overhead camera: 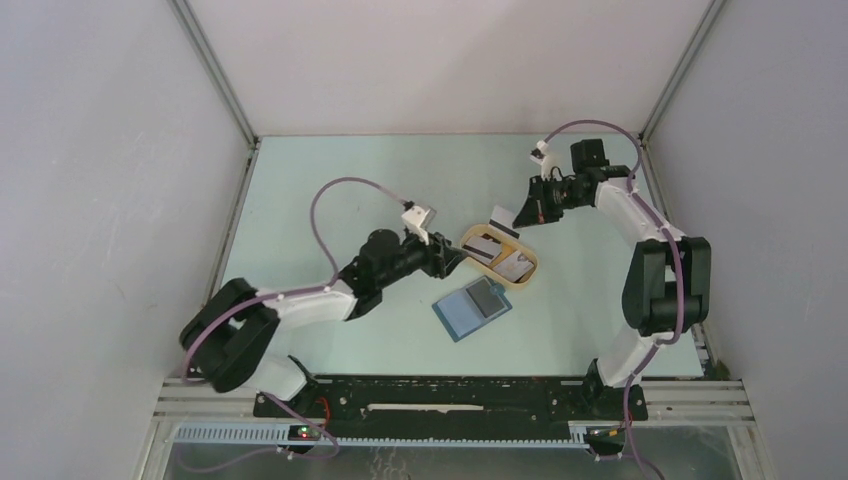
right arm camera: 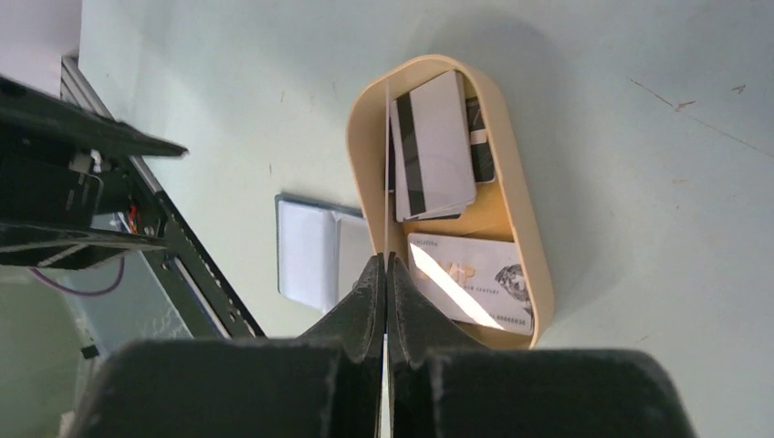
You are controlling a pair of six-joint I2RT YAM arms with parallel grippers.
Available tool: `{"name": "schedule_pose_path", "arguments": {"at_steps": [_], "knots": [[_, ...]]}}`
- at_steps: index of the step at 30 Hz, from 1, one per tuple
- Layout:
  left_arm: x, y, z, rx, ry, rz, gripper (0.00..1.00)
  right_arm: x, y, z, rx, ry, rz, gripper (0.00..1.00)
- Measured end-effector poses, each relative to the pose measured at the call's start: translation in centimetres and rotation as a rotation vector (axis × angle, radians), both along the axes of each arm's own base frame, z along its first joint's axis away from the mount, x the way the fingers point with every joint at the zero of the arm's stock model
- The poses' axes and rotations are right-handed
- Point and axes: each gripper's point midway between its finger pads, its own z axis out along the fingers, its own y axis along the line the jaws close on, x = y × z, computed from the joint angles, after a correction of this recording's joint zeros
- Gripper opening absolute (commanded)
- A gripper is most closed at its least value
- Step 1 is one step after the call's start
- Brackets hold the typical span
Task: Put the credit cards into the card holder
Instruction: Pick up the credit card from the storage box.
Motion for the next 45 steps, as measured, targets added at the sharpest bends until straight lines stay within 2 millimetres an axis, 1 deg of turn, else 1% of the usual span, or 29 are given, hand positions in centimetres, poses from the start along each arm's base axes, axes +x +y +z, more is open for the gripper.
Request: {"name": "schedule_pose_path", "arguments": {"at_steps": [3,7,9,11,13,16,17,19,21,22,24,26,30,32,34,39,41,45], "knots": [[-1.4,1.4,2.0,-0.077,-0.048,0.014,0.81,-1.0,0.1,1.5,0.010,-0.051,0.033,0.00],[-3.2,3.0,5.7,-0.231,-0.112,0.024,0.94,-2.6,0.4,4.2,0.041,-0.131,0.071,0.00],[-4.0,3.5,7.1,-0.305,-0.122,0.020,1.00,-3.7,0.7,5.8,0.065,-0.181,0.090,0.00],[-4.8,3.8,8.0,-0.383,-0.115,0.010,1.00,-5.1,0.9,7.2,0.091,-0.226,0.108,0.00],[-5.6,4.0,8.6,-0.458,-0.095,-0.003,1.00,-6.7,1.2,8.5,0.124,-0.280,0.130,0.00],[-6.6,4.4,8.9,-0.561,-0.058,-0.023,1.00,-9.2,1.7,10.4,0.205,-0.363,0.162,0.00],[-6.8,4.4,8.9,-0.590,-0.038,-0.030,1.00,-10.0,2.0,10.9,0.248,-0.391,0.174,0.00],[-7.3,4.2,9.1,-0.632,-0.011,-0.047,1.00,-11.3,2.4,10.8,0.320,-0.403,0.191,0.00],[-8.1,3.6,9.8,-0.667,-0.004,-0.075,0.98,-12.2,2.9,10.0,0.378,-0.368,0.199,0.00],[-8.8,3.2,10.1,-0.683,0.000,-0.094,0.96,-12.5,3.3,9.2,0.416,-0.315,0.201,0.00],[-9.7,2.7,10.4,-0.708,0.012,-0.118,0.91,-12.5,3.6,8.8,0.436,-0.281,0.201,0.00],[-10.1,2.1,10.3,-0.726,0.046,-0.128,0.86,-12.4,4.2,8.8,0.462,-0.245,0.208,0.00],[-9.0,1.0,8.6,-0.728,0.134,-0.097,0.78,-12.7,5.2,9.4,0.489,-0.228,0.235,0.00],[-8.3,0.3,8.2,-0.733,0.167,-0.083,0.74,-12.7,5.6,9.7,0.498,-0.229,0.246,0.00],[-8.1,-0.2,8.4,-0.746,0.182,-0.085,0.70,-12.7,5.9,9.7,0.505,-0.221,0.248,0.00],[-7.6,-0.9,9.0,-0.777,0.202,-0.088,0.53,-12.5,6.2,9.5,0.515,-0.186,0.243,0.00],[-7.3,-1.2,8.9,-0.781,0.213,-0.083,0.51,-12.5,6.4,9.6,0.518,-0.181,0.243,0.00],[-6.7,-1.6,8.2,-0.778,0.236,-0.063,0.51,-12.5,6.5,9.7,0.523,-0.180,0.245,0.00]]}}
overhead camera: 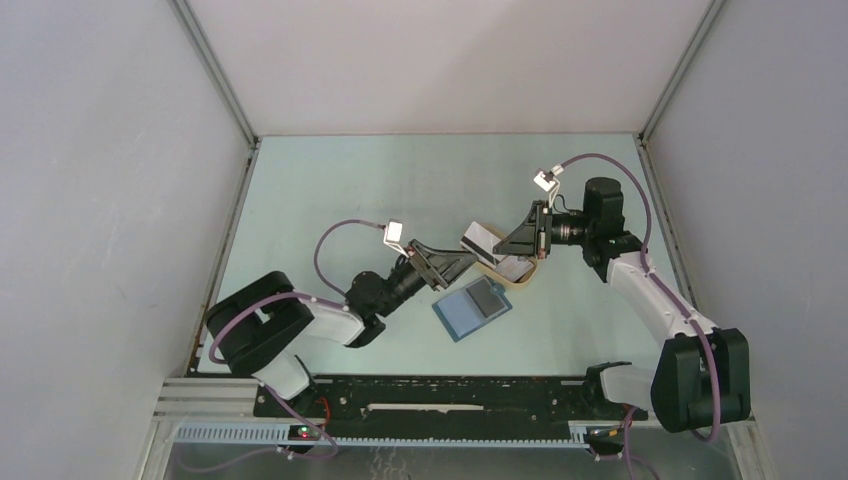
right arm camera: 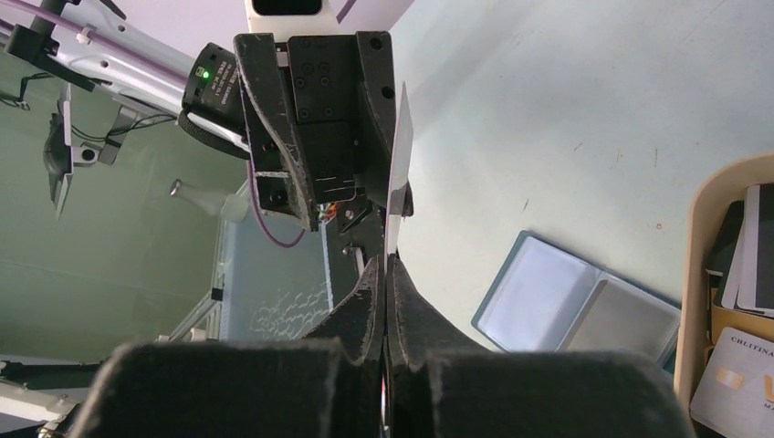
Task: Put the credit cards into the card holder
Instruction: Pick up the credit card from the storage box.
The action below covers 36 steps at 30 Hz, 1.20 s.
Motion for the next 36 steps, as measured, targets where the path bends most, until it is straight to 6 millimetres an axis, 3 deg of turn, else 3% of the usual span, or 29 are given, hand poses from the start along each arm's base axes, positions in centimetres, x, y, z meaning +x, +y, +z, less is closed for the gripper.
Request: {"name": "schedule_pose_path", "arguments": {"at_steps": [16,24,33,36], "knots": [[1.0,0.4,-0.3,-0.015,0.034,0.023,0.56,0.0,0.0,0.0,0.002,0.008,0.001,0.00],[1.2,0.5,-0.2,-0.022,0.043,0.030,0.51,-0.2,0.3,0.0,0.003,0.013,0.011,0.00],[1.4,0.6,-0.3,-0.031,0.061,0.025,0.02,-0.4,0.9,-0.7,-0.002,0.042,0.038,0.00],[1.5,0.5,-0.3,-0.031,0.062,0.019,0.00,-0.3,0.9,-0.9,-0.004,0.046,0.034,0.00]]}}
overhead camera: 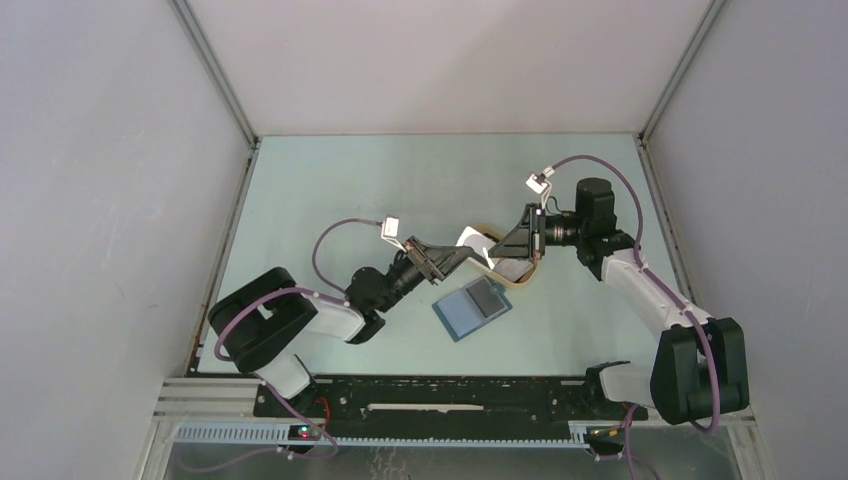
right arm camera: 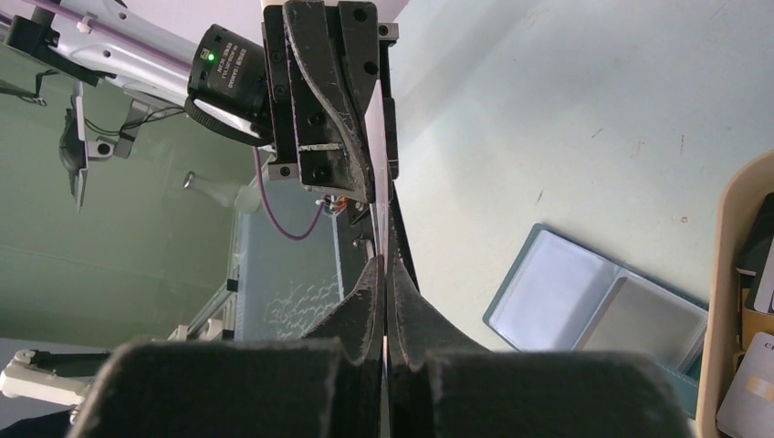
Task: Put the credit cards into the card holder
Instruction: Pick up the credit card from the storage box, then insert the credit card into the card holder.
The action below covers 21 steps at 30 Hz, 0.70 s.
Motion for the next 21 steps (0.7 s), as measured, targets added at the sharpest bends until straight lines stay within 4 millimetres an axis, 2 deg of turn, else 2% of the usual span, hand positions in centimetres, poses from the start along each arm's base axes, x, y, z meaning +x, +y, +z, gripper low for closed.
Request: {"name": "schedule_pose_path", "arguments": {"at_steps": [1,4,5,7,8,11,13,15,18,21], "knots": [[0.0,-0.1,0.0,0.002,-0.003,-0.005,0.00,0.0,0.0,-0.1,-0.001,0.001,-0.002,0.03],[0.0,0.0,-0.1,0.008,-0.008,-0.013,0.00,0.0,0.0,-0.1,-0.003,-0.004,0.000,0.44],[0.0,0.1,-0.1,0.010,-0.012,-0.018,0.00,0.0,0.0,-0.3,-0.007,-0.009,0.002,0.53],[-0.1,0.1,-0.2,0.017,-0.017,-0.038,0.00,-0.2,0.0,-0.6,-0.024,-0.026,0.013,0.62],[0.3,0.5,-0.3,0.023,-0.019,-0.034,0.00,-0.1,-0.1,-0.6,-0.041,-0.051,0.020,0.63],[0.2,1.7,-1.8,0.060,-0.005,-0.048,0.00,0.8,-0.6,-0.1,-0.114,-0.180,0.012,0.61],[-0.4,2.9,-3.8,0.103,0.028,-0.062,0.00,1.5,-1.2,0.4,-0.184,-0.335,0.003,0.53],[-1.4,3.7,-5.4,0.143,0.062,-0.086,0.00,1.3,-1.9,-0.1,-0.252,-0.442,0.007,0.43],[-3.1,4.2,-7.7,0.210,0.121,-0.137,0.00,0.2,-2.3,-2.3,-0.356,-0.589,0.073,0.31],[-4.2,4.6,-9.2,0.264,0.163,-0.166,0.00,-1.8,-2.0,-6.6,-0.462,-0.684,0.214,0.20]]}}
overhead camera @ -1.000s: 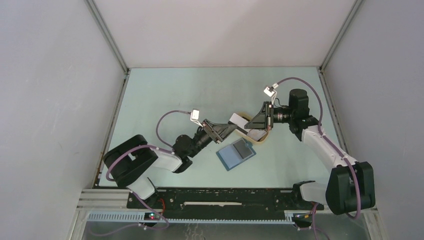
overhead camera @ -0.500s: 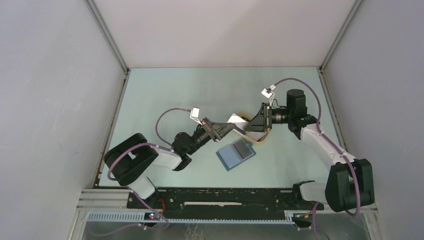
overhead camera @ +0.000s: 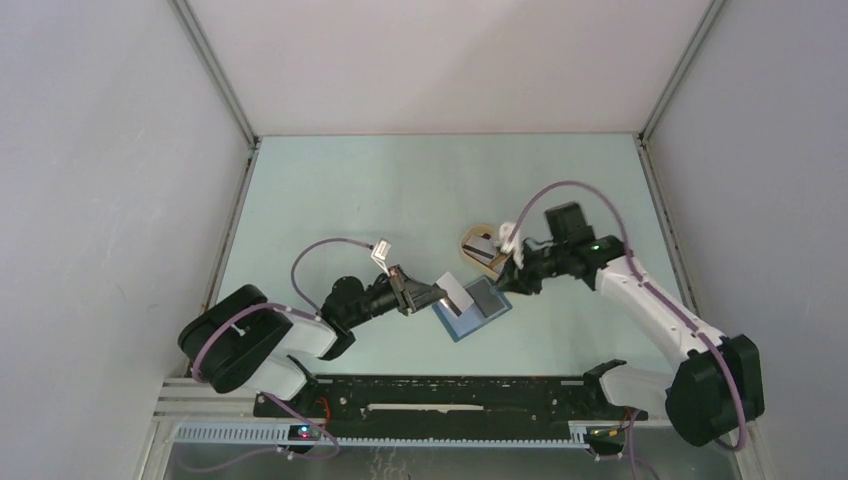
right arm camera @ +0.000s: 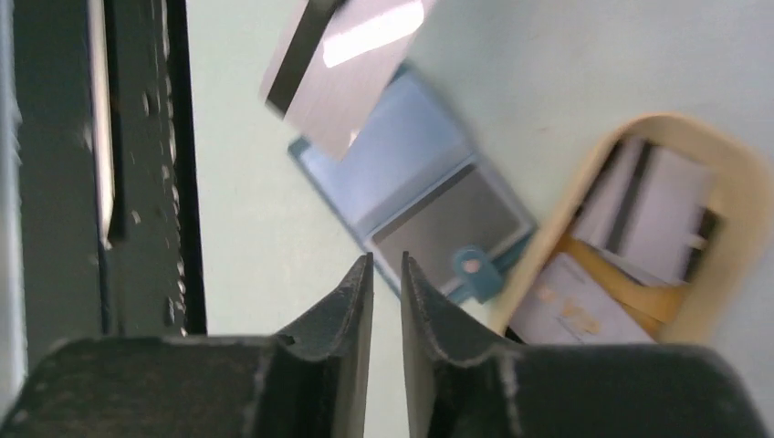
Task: Put the credit cards into the card holder
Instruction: Insert the credit card into the card holder.
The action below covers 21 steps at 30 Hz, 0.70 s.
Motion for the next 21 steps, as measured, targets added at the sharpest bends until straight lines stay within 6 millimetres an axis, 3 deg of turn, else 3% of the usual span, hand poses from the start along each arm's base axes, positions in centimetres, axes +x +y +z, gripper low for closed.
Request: {"name": "schedule_pose_path", "arguments": {"at_steps": [4,7,16,21], "knots": [[-0.7,0.4,-1.5,0.063,0.043,-0.015,0.00,-2.7,0.0,-7.0,-0.251,-0.026,0.145,0.12],[-0.9,0.7,-2.3,0.104,0.064,-0.015,0.00,-2.8,-1.0,-10.1,-0.410,-0.046,0.178,0.09],[-1.5,1.3,-5.5,0.215,0.146,-0.022,0.00,0.4,-3.1,-11.1,-0.570,-0.166,0.098,0.09],[-1.0,0.8,-6.3,0.240,0.175,-0.025,0.00,1.3,-3.7,-12.8,-0.636,-0.152,0.075,0.09]]}}
